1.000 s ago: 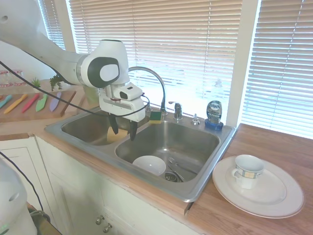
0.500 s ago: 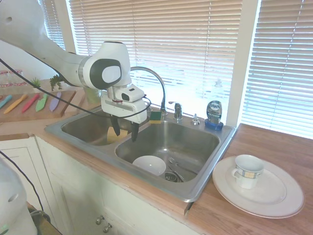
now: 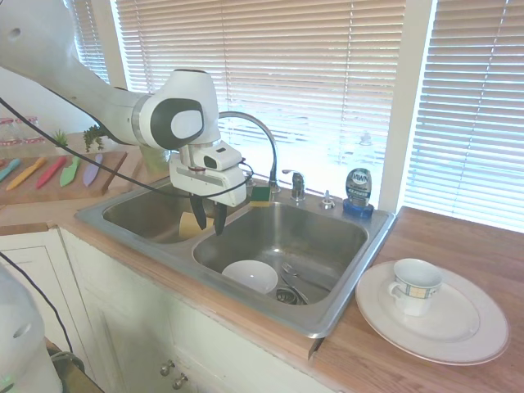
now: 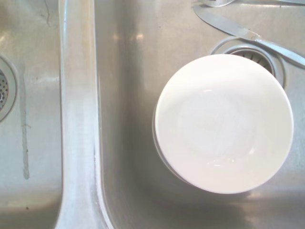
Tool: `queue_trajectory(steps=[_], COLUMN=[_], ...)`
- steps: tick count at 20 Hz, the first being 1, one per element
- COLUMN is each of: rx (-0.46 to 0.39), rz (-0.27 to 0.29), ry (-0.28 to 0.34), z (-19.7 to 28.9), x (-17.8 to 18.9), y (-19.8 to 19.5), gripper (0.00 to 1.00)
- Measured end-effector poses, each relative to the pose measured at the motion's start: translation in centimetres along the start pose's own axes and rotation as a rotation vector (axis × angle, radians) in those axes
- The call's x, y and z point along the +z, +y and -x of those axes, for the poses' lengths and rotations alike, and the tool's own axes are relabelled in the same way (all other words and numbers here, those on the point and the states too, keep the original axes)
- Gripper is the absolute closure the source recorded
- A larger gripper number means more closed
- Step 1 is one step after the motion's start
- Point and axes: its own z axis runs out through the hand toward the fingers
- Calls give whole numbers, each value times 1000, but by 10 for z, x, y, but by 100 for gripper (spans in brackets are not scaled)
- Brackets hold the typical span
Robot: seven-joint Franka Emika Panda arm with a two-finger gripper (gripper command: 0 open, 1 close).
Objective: Turn on the faucet
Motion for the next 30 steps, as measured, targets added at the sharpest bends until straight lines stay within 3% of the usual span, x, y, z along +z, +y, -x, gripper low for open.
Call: queue_trajectory(steps=[9, 20, 25, 30], rx=[16, 113, 156, 157], rz=[-2, -3, 5, -6], ry=[9, 58, 62, 77], z=[-6, -96, -143, -159], x=[-3, -4, 9, 7], y=[-9, -109, -133, -161], gripper=[100, 100, 100, 100])
